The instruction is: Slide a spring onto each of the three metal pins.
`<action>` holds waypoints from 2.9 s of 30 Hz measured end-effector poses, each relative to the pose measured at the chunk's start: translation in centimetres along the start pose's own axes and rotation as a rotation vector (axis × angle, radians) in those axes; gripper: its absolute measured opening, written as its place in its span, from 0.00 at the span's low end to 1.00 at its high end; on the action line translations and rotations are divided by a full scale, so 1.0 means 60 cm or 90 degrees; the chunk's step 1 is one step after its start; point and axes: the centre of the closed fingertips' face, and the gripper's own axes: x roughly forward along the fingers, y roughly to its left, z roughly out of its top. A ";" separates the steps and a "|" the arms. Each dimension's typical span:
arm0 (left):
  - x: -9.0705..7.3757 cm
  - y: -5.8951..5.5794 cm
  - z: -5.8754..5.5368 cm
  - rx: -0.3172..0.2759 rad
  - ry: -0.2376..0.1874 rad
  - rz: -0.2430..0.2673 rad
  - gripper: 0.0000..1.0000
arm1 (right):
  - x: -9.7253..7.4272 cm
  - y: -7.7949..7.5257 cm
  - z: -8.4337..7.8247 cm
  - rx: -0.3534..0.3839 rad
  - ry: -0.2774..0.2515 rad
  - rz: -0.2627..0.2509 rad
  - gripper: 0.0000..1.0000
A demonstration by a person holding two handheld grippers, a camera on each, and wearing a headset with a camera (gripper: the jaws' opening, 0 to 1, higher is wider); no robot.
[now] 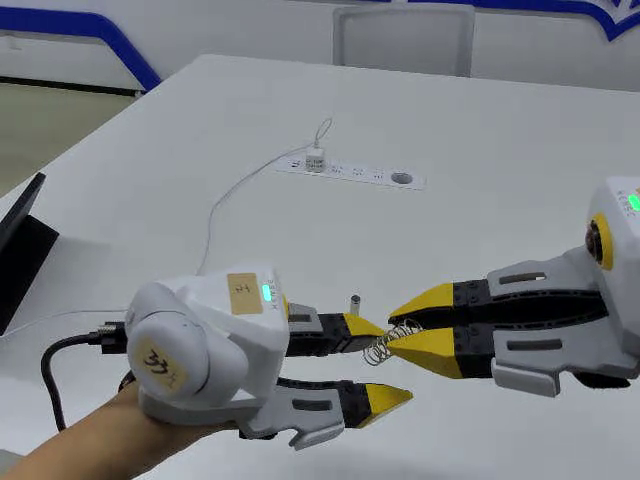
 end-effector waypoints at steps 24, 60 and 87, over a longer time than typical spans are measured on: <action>-0.073 0.074 -0.123 -0.161 0.014 0.181 0.81 | 0.033 -0.143 -0.049 0.029 0.104 -0.102 0.11; -0.103 0.119 -0.137 -0.325 -0.048 0.266 0.98 | 0.127 -0.238 -0.166 0.102 0.212 -0.132 0.11; -0.103 0.119 -0.145 -0.337 -0.038 0.267 1.00 | 0.169 -0.232 -0.221 0.088 0.317 -0.099 0.11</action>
